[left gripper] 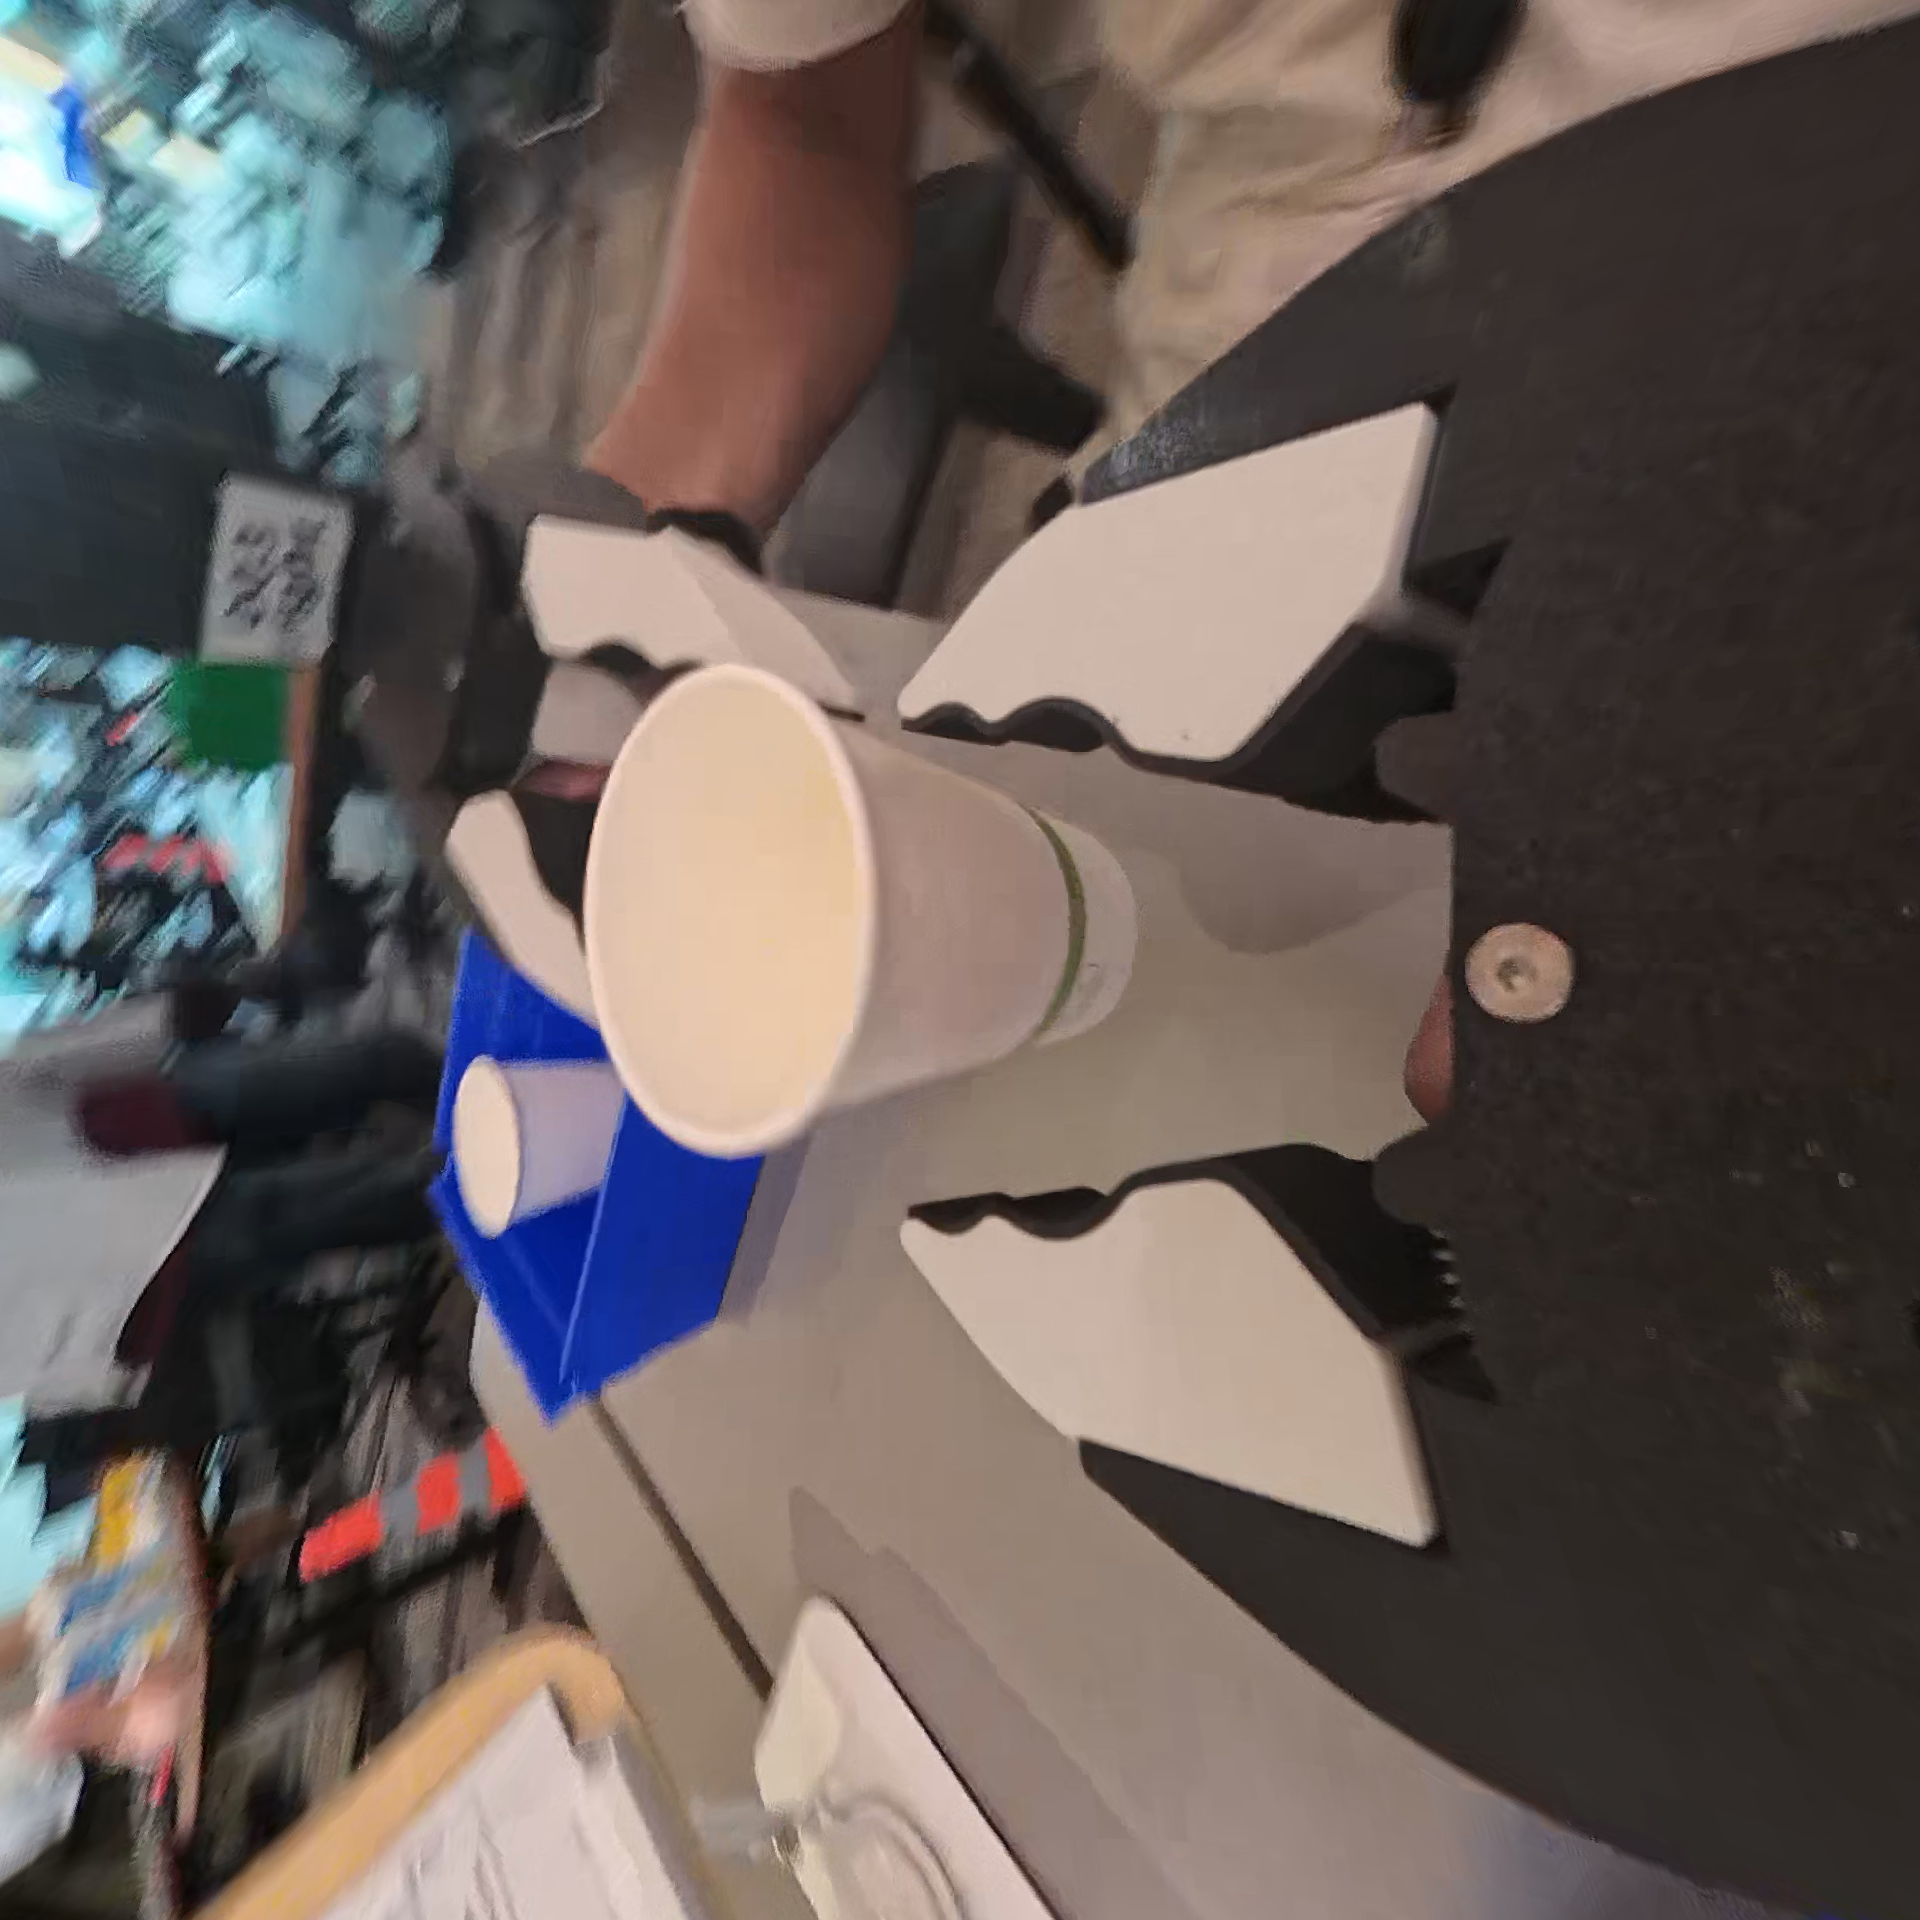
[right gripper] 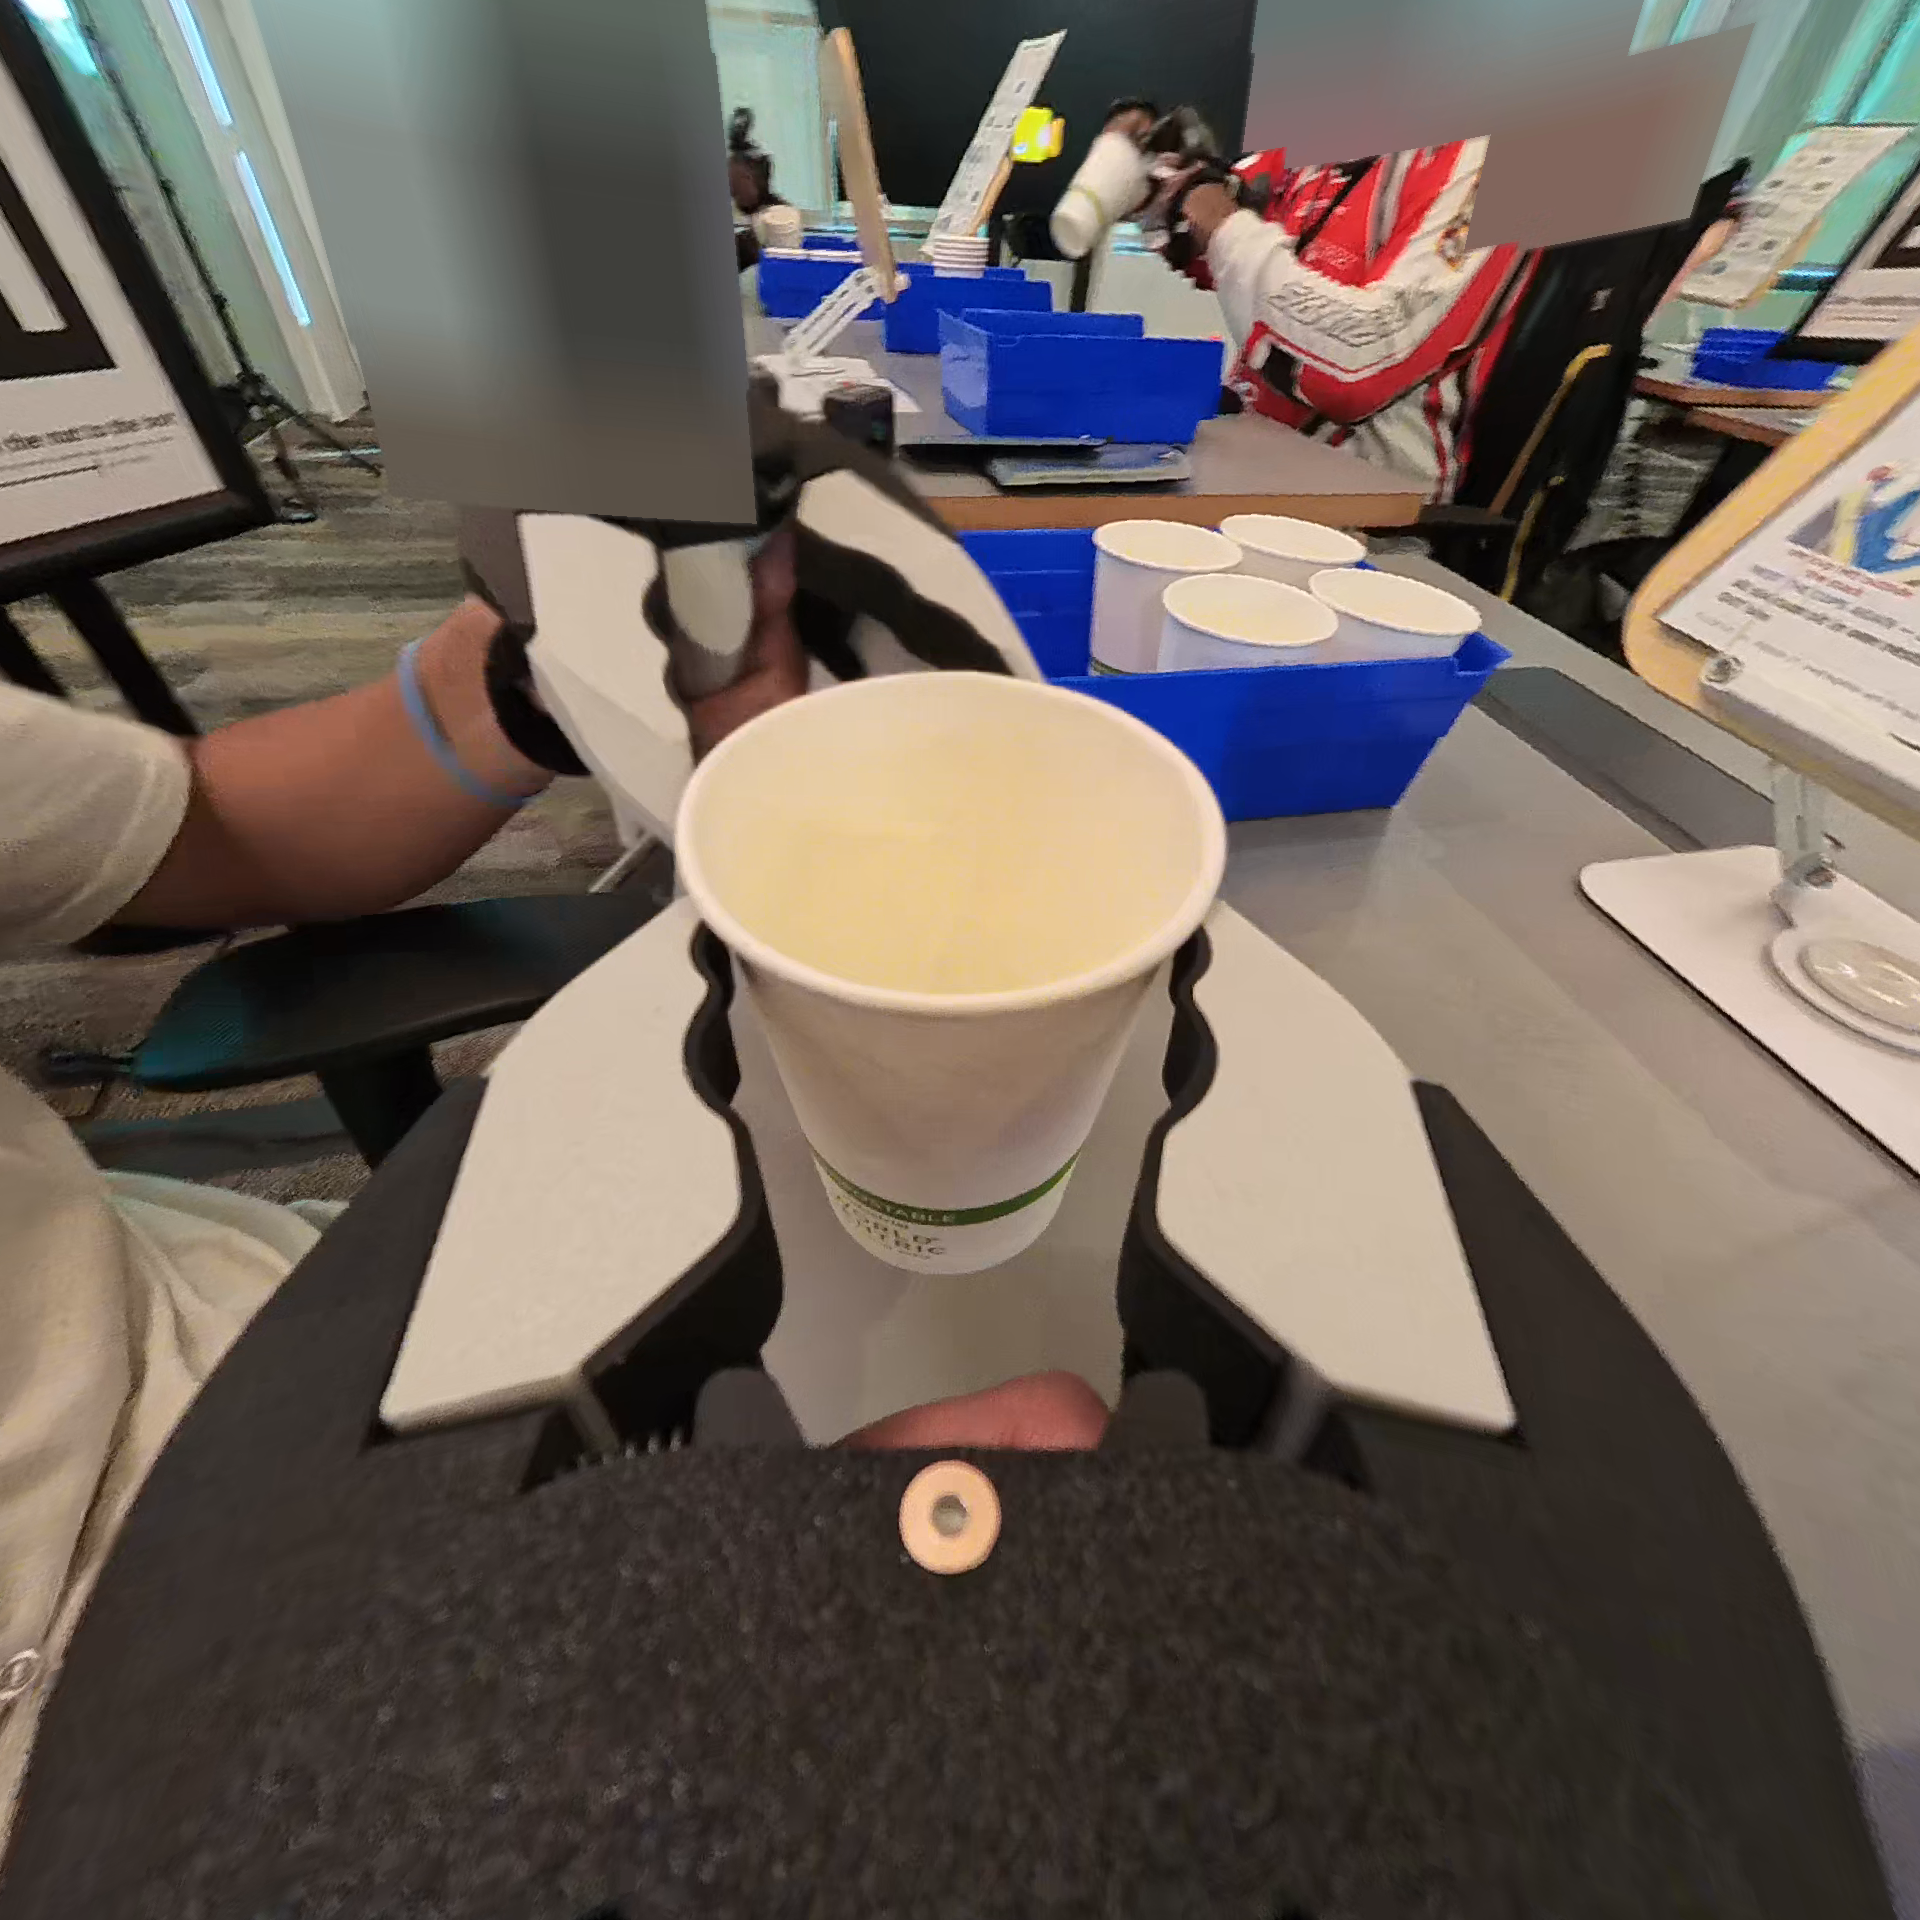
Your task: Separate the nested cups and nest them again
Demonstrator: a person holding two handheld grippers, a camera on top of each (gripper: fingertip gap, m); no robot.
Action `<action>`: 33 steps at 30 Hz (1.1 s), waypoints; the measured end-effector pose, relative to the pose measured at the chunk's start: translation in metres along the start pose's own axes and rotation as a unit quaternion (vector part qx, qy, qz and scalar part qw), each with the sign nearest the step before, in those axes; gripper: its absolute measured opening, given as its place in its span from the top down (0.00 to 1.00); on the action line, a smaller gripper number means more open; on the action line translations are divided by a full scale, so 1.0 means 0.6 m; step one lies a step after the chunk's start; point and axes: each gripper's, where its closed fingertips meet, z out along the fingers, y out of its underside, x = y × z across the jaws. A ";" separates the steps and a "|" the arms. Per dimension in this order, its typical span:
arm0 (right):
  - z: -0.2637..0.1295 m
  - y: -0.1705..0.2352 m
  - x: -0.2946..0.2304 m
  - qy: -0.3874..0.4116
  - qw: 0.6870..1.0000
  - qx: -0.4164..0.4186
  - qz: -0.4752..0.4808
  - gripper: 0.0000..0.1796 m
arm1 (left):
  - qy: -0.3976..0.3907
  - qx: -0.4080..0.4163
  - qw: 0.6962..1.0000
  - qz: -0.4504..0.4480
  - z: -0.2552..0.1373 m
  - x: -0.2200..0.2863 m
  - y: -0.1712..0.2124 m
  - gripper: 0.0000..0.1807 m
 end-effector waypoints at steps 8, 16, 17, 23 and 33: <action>-0.053 0.065 0.042 0.208 0.975 0.000 0.081 0.55 | -0.409 0.066 0.904 -0.105 -0.105 -0.108 0.117 0.62; -0.131 0.067 0.055 0.356 0.930 0.049 0.077 0.55 | -0.429 0.043 0.897 -0.093 -0.103 -0.120 0.156 0.61; -0.146 0.051 0.065 0.369 0.925 0.057 0.071 0.55 | -0.430 0.035 0.897 -0.094 -0.101 -0.121 0.160 0.61; -0.294 -0.037 0.248 0.526 0.847 0.064 0.039 0.55 | -0.428 0.026 0.899 -0.088 -0.099 -0.125 0.164 0.60; -0.377 0.058 0.494 0.636 0.764 -0.024 0.108 0.54 | -0.416 0.031 0.903 -0.104 -0.106 -0.131 0.164 0.60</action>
